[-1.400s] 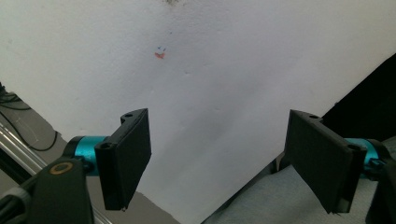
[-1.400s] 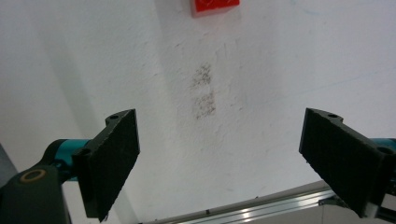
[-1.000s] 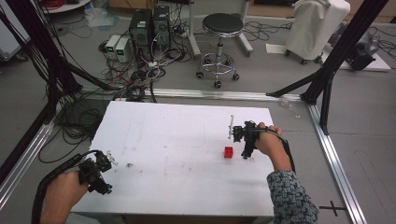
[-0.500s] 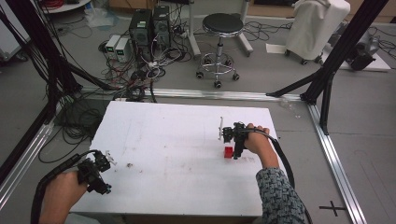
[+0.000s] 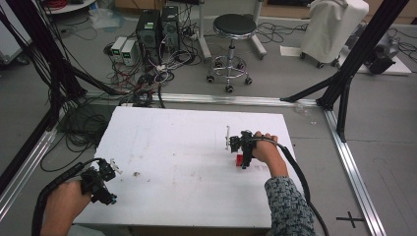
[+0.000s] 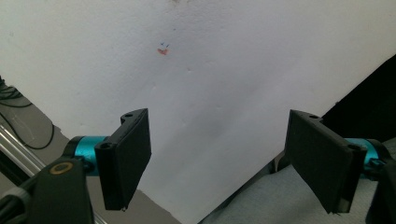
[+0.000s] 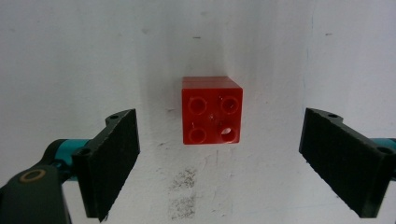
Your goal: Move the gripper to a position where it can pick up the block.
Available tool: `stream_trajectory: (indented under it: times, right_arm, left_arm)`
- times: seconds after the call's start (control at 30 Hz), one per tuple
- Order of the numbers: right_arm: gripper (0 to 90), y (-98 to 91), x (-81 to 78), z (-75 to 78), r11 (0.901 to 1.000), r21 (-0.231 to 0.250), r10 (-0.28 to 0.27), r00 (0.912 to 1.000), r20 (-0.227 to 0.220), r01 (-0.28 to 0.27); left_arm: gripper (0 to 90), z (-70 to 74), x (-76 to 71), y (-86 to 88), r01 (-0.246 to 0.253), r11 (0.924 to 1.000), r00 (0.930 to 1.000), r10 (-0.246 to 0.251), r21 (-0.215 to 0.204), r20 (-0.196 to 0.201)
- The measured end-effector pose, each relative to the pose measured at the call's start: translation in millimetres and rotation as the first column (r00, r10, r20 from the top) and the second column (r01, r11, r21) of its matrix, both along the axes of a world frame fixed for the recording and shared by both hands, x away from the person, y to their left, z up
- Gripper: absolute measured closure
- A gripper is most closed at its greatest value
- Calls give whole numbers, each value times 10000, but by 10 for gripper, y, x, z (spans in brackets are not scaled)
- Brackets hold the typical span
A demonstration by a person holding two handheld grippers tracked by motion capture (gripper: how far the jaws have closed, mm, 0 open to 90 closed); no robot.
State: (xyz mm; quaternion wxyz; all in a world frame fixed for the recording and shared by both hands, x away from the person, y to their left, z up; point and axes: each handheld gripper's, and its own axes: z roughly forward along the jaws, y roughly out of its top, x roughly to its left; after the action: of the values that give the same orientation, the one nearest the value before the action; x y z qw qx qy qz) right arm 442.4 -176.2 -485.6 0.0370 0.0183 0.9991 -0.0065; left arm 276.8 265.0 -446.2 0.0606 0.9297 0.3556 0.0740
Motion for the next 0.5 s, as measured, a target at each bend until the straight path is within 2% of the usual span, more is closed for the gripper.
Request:
stream_trajectory:
  times: [0.2, 0.27, 0.3, 0.37, 0.4, 0.43, 0.47, 0.5]
  right_arm:
    - [116, 46, 0, -94, 9997, -201, 126, 9998, -146, -129]
    - [116, 50, 15, -132, 9994, -70, 339, 9993, -178, -340]
    - [116, 19, 13, -157, 9997, 262, 37, 9995, -306, -29]
    - [116, -1, 4, -174, 9995, 270, -163, 9993, -338, 172]
    - [116, -13, 30, -205, 9996, 122, 255, 9995, -204, -253]
    - [116, -21, 0, -216, 9996, -295, 3, 9999, -171, -8]
    - [116, -28, -3, -232, 9994, -312, 134, 9996, -240, -142]
    - [116, -44, -3, -242, 9998, -196, 14, 9995, -325, -20]
  left_arm:
    - [231, -10, 3, 11, -15, 10000, 10000, 15, 6, -23]
    - [231, -11, 3, 12, -9, 10000, 10000, 10, 22, -42]
    - [231, -13, 3, 12, -9, 10000, 10000, 9, 47, -25]
    - [231, -13, 1, 16, -31, 10000, 10000, 31, 36, -38]
    - [231, -11, 3, 19, -43, 10000, 10000, 43, 57, -38]
    - [231, -14, 5, 19, -43, 10000, 10000, 44, 46, -46]
    - [231, -20, 5, 18, -55, 10000, 10000, 55, 33, -27]
    - [231, -26, 4, 14, -87, 10000, 10000, 87, 39, -14]
